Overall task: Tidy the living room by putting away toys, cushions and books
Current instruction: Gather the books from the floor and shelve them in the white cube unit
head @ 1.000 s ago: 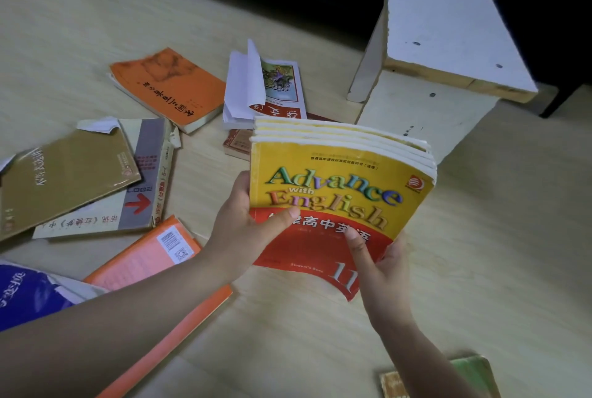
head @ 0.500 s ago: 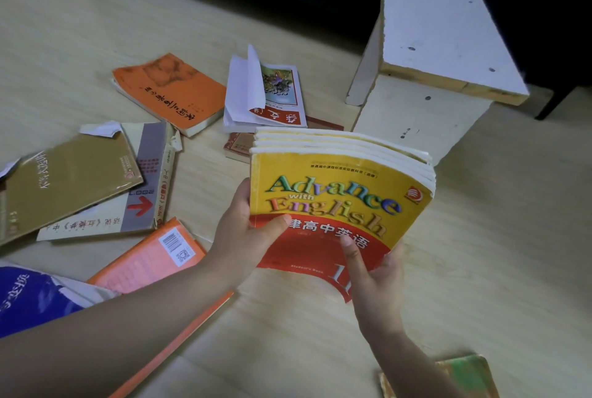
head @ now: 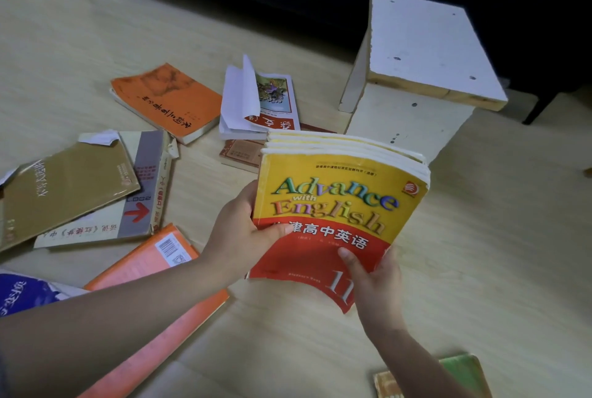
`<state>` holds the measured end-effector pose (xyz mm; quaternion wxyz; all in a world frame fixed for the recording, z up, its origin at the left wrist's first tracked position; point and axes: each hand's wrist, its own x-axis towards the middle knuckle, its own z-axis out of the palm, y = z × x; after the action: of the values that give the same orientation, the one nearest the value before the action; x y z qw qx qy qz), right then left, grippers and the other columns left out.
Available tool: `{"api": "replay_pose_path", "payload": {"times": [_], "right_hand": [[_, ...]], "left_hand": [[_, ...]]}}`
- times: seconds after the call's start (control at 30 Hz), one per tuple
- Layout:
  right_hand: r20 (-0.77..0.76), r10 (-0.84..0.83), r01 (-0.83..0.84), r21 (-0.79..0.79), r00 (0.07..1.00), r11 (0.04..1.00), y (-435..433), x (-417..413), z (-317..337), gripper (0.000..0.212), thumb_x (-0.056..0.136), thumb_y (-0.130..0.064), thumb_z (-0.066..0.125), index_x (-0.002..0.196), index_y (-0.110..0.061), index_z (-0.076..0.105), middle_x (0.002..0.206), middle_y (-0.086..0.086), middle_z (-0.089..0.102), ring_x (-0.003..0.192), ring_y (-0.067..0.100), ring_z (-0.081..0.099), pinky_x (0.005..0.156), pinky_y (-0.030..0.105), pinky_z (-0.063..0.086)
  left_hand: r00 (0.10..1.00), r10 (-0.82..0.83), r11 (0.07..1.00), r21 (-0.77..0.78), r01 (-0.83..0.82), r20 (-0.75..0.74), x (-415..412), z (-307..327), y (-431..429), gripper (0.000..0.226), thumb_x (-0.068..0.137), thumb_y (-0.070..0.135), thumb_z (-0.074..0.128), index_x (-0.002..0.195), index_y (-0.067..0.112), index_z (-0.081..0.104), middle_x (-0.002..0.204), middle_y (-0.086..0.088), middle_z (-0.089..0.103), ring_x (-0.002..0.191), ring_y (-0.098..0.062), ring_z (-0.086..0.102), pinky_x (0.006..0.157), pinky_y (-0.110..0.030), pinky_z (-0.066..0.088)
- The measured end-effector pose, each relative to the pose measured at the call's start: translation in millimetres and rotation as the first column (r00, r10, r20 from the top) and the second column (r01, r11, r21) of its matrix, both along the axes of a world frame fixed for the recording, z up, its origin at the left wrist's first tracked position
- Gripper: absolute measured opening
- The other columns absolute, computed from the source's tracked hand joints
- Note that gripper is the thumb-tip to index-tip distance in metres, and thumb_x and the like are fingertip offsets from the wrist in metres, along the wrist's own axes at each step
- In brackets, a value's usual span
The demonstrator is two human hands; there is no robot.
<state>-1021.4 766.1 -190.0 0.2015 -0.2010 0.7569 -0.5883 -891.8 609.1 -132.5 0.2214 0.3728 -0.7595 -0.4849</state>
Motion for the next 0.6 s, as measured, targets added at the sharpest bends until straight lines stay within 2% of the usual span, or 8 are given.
{"api": "replay_pose_path", "payload": {"times": [0.07, 0.2, 0.27, 0.33, 0.43, 0.6], "right_hand": [[-0.004, -0.001, 0.002, 0.019, 1.0, 1.0, 11, -7, 3, 0.036, 0.081, -0.019, 0.074, 0.111, -0.028, 0.055, 0.095, -0.011, 0.071, 0.087, 0.001, 0.066, 0.071, 0.022, 0.052], [-0.033, -0.047, 0.047, 0.01, 0.998, 0.999, 35, -26, 22, 0.035, 0.081, -0.016, 0.073, 0.109, -0.027, 0.054, 0.089, -0.014, 0.07, 0.082, -0.005, 0.065, 0.061, 0.01, 0.049], [-0.02, -0.049, 0.049, -0.002, 0.999, 0.999, 41, -32, 30, 0.034, 0.081, -0.017, 0.073, 0.107, -0.029, 0.054, 0.09, -0.013, 0.071, 0.083, -0.003, 0.066, 0.062, 0.014, 0.051], [-0.012, -0.082, 0.081, -0.031, 0.997, 0.996, 50, -44, 34, 0.034, 0.081, -0.017, 0.072, 0.109, -0.027, 0.056, 0.096, -0.012, 0.072, 0.086, 0.004, 0.068, 0.069, 0.021, 0.053], [-0.01, -0.138, 0.137, -0.059, 0.99, 0.989, 65, -60, 43, 0.036, 0.081, -0.014, 0.073, 0.111, -0.026, 0.057, 0.099, -0.007, 0.072, 0.091, 0.013, 0.069, 0.076, 0.035, 0.054], [-0.026, -0.226, 0.224, -0.069, 0.974, 0.972, 103, -94, 72, 0.034, 0.081, -0.014, 0.072, 0.104, -0.033, 0.055, 0.097, -0.018, 0.07, 0.085, 0.003, 0.067, 0.067, 0.019, 0.051]], "left_hand": [[0.999, -0.034, 0.999, -0.024, 0.034, 0.003, -4, 5, 6, 0.052, 0.071, 0.009, 0.08, 0.092, 0.046, 0.05, 0.081, 0.045, 0.059, 0.082, 0.019, 0.058, 0.064, 0.001, 0.04], [0.994, -0.109, 0.992, -0.065, 0.11, 0.022, -25, 22, 19, 0.049, 0.07, 0.013, 0.082, 0.093, 0.045, 0.053, 0.083, 0.043, 0.061, 0.082, 0.016, 0.059, 0.065, -0.001, 0.041], [0.991, -0.131, 0.988, -0.078, 0.134, 0.04, -36, 28, 23, 0.045, 0.07, 0.02, 0.082, 0.098, 0.042, 0.056, 0.089, 0.032, 0.067, 0.086, 0.008, 0.062, 0.071, -0.012, 0.048], [0.984, -0.167, 0.98, -0.099, 0.172, 0.058, -55, 39, 30, 0.045, 0.07, 0.025, 0.081, 0.107, 0.036, 0.058, 0.097, 0.02, 0.069, 0.09, -0.001, 0.063, 0.078, -0.026, 0.052], [0.976, -0.203, 0.967, -0.143, 0.213, 0.085, -79, 54, 44, 0.044, 0.07, 0.028, 0.08, 0.109, 0.03, 0.06, 0.098, 0.016, 0.068, 0.089, -0.005, 0.063, 0.078, -0.031, 0.052], [0.944, -0.315, 0.93, -0.168, 0.328, 0.098, -131, 86, 71, 0.044, 0.071, 0.027, 0.08, 0.11, 0.029, 0.06, 0.096, 0.017, 0.07, 0.085, 0.001, 0.063, 0.075, -0.027, 0.052]]}}
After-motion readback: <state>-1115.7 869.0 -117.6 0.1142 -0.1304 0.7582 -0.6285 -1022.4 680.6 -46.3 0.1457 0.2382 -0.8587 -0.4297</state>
